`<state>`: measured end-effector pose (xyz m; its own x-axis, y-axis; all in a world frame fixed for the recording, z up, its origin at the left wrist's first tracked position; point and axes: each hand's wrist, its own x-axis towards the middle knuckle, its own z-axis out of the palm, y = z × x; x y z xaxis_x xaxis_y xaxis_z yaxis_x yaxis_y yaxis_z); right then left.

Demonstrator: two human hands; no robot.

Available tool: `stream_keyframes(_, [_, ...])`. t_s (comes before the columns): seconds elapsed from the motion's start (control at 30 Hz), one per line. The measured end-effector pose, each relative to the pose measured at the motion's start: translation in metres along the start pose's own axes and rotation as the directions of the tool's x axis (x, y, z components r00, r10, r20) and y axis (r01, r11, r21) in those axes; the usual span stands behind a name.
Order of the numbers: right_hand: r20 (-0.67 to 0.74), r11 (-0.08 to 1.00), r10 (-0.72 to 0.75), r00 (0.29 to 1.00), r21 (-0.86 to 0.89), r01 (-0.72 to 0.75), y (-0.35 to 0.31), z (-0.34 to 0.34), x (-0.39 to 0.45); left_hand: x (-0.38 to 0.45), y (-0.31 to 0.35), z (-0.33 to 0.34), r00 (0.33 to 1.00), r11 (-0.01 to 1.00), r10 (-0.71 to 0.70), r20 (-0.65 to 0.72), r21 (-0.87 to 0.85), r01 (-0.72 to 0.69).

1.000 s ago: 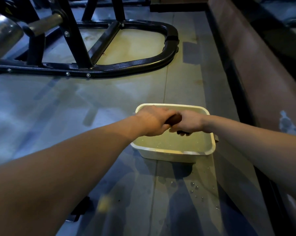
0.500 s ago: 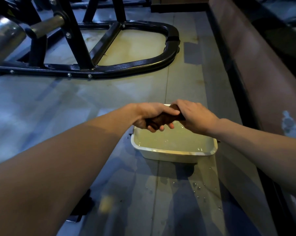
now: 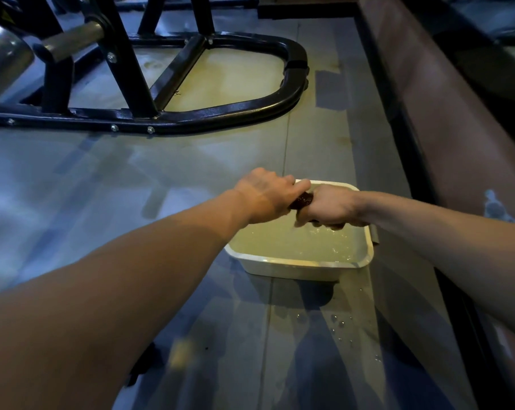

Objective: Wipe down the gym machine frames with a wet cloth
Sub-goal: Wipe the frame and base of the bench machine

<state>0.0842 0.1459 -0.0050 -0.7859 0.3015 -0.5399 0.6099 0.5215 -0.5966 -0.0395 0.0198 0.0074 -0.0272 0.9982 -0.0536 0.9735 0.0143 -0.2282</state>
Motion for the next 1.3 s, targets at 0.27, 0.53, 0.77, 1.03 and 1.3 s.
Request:
stream_keyframes(0.27, [0.027, 0.996, 0.033, 0.999, -0.089, -0.030, 0.017, 0.004, 0.003, -0.004, 0.008, 0.024, 0.977, 0.984, 0.176, -0.120, -0.015, -0.179])
stream_keyframes(0.53, [-0.387, 0.744, -0.458, 0.800, -0.659, 0.107, 0.018, 0.021, 0.006, -0.004, -0.004, 0.027, 0.821, 0.344, -0.414, 0.394, -0.767, 0.541])
stream_keyframes(0.77, [-0.441, 0.713, -0.616, 0.653, -0.664, 0.224, 0.010, 0.026, 0.002, -0.015, -0.014, 0.002, 0.820, -0.477, 0.154, 0.551, -0.686, 0.550])
stream_keyframes(1.03, [-0.297, 0.759, -0.498, 0.815, -0.604, 0.243, 0.018, 0.007, -0.010, 0.006, 0.007, -0.017, 0.800, 0.328, -0.022, 0.600, -0.752, 0.572])
stream_keyframes(1.3, [-0.261, 0.975, -0.155, 0.953, -0.197, 0.105, -0.012, 0.015, -0.014, 0.000, 0.005, -0.002, 0.994, 0.982, -0.094, 0.055, -0.159, 0.102])
